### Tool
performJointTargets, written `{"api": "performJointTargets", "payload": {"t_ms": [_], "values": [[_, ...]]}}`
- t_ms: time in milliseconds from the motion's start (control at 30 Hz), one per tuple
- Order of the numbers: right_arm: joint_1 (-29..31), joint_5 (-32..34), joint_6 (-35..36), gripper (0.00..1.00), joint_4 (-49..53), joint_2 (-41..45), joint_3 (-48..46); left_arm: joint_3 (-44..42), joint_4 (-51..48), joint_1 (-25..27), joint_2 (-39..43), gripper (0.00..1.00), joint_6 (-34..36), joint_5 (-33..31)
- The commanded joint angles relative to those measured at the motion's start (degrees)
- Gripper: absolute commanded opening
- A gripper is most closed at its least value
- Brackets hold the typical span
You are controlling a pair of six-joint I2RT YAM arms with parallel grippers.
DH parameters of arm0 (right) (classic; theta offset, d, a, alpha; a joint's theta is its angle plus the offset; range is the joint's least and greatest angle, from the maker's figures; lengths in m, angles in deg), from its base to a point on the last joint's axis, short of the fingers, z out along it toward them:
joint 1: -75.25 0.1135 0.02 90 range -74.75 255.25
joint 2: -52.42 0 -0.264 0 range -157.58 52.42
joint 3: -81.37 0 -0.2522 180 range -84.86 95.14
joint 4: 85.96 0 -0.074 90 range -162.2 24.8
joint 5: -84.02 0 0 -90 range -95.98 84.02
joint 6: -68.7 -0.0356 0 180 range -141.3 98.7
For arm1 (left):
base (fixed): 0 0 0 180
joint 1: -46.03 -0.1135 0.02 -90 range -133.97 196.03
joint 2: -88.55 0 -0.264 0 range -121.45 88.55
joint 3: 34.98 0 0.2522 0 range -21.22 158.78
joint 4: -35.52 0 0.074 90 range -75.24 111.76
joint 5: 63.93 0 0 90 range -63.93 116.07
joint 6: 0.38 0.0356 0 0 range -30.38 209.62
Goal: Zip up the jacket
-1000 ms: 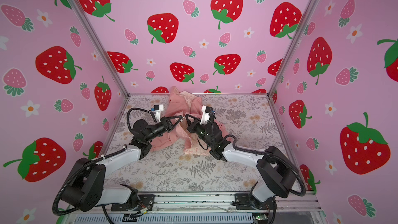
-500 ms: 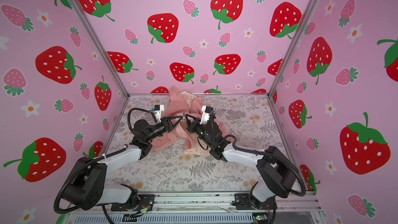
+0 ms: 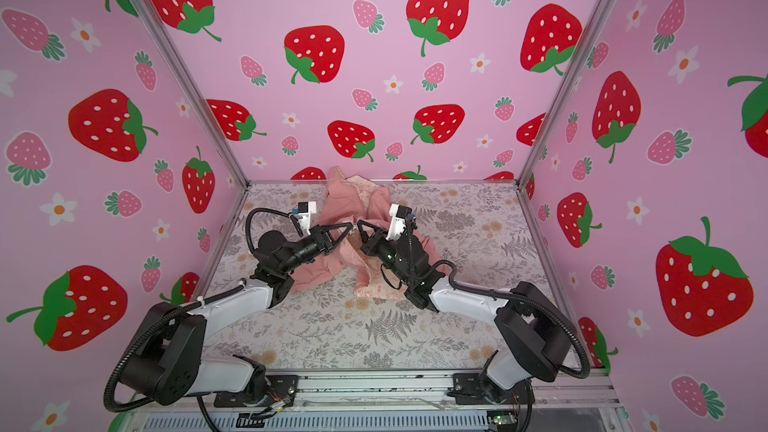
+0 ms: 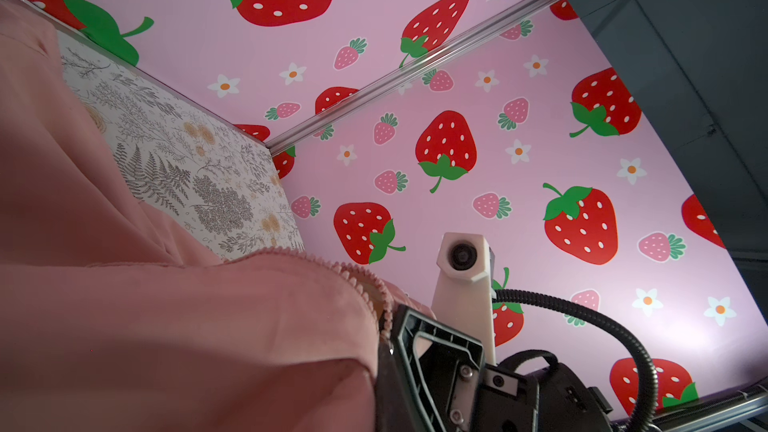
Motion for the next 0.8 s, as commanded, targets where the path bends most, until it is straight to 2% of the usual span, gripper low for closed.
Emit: {"api": "performJointTargets", "payload": {"t_ms": [0,767], "values": [[0.83,-1.41,-1.07,0.0,-2.81,0.53,-0.82,2.24,4.87,0.02,0.43,0.0,-0.82,-0.78],[1.8,-1.24,-1.28,0.0,-3.79,-0.99,-2.17,3.15,7.91,0.08,-0.5,0.0,-3.04,-1.61]]}}
